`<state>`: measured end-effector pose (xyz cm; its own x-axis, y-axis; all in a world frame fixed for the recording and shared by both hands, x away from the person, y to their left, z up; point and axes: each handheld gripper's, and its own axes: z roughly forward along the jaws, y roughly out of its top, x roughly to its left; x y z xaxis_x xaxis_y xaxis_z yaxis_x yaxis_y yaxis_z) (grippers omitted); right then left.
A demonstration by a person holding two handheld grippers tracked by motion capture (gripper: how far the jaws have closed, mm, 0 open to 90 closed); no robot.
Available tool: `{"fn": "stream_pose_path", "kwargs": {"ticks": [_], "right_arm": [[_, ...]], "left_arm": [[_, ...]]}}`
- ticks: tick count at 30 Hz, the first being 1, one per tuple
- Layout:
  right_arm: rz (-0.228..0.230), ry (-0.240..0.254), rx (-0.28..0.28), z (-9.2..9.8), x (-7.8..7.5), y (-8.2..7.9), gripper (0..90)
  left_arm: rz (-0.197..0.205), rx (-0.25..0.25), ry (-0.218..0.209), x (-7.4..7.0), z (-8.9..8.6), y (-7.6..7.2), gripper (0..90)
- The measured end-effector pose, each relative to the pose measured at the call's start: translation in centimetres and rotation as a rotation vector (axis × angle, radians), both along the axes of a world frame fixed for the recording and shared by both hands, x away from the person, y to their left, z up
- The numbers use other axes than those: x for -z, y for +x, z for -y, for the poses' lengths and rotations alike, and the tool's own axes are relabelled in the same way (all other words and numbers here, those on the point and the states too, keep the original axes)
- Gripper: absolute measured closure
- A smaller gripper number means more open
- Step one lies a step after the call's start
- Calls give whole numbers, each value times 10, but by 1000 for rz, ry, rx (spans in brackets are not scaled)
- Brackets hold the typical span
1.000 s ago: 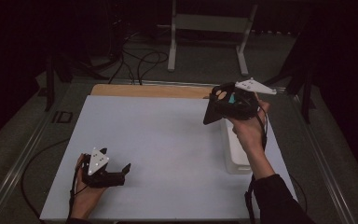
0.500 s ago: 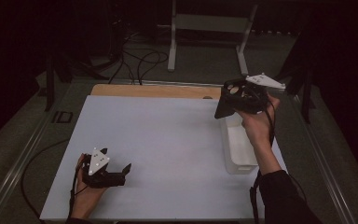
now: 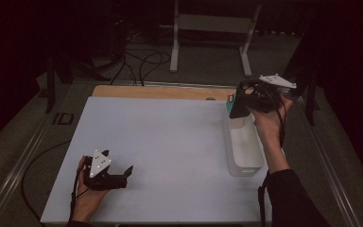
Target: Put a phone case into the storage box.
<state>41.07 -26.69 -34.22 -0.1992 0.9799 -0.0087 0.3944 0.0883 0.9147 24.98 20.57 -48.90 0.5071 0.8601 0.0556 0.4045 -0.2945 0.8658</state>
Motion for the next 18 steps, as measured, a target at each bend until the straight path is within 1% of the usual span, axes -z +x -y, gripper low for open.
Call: {"fn": "stream_pose_path", "kwargs": {"ticks": [3,5,10,13,14,16,18], "right_arm": [[-9,8,9,6,3,3,141],[-21,6,17,7,6,6,141],[-48,7,33,7,14,13,140],[-58,18,37,7,18,15,139],[-71,24,43,6,24,18,139],[-89,21,50,6,29,22,139],[-95,22,50,6,31,23,139]], "left_arm": [[0,0,-1,0,0,0,0],[0,0,0,0,0,0,1],[2,-1,-2,0,0,0,0],[2,1,-1,0,0,0,0],[3,0,-2,0,0,0,0],[3,0,-3,0,0,0,0],[3,0,-3,0,0,0,0]]}}
